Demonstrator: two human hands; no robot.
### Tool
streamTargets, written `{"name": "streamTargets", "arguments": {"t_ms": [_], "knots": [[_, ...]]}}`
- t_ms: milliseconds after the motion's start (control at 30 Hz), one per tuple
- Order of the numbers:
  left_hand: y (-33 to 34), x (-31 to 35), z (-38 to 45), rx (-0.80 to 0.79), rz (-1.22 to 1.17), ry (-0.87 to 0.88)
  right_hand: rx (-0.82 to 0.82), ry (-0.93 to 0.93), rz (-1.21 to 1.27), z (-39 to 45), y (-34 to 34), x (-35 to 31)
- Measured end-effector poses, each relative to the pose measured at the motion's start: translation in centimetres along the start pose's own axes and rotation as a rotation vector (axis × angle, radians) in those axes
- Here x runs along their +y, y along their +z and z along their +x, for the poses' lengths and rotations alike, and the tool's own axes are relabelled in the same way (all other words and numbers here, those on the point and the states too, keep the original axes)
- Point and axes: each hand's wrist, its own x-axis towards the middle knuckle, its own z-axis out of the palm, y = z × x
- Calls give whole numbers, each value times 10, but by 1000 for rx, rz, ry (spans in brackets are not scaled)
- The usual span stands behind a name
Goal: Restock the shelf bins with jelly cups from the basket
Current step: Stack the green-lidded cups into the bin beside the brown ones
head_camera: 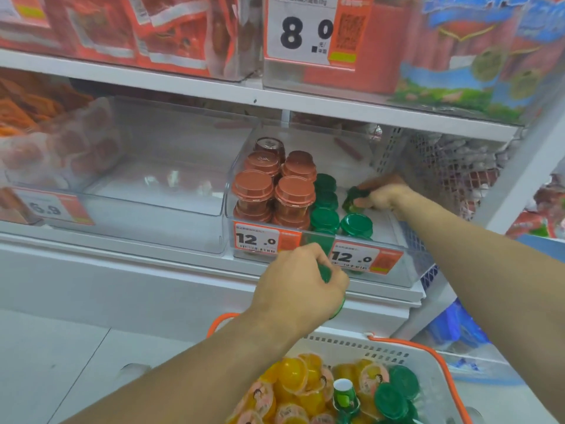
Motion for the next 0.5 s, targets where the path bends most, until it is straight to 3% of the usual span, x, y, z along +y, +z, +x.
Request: {"name": "streamTargets", "arguments": {"t_ms": [300, 500], "knots": [[-4, -5, 11, -41, 29, -26, 71, -144, -142, 15, 5, 0], [-7, -5, 11, -22, 7, -50, -12, -159, -106, 18, 10, 6]]}}
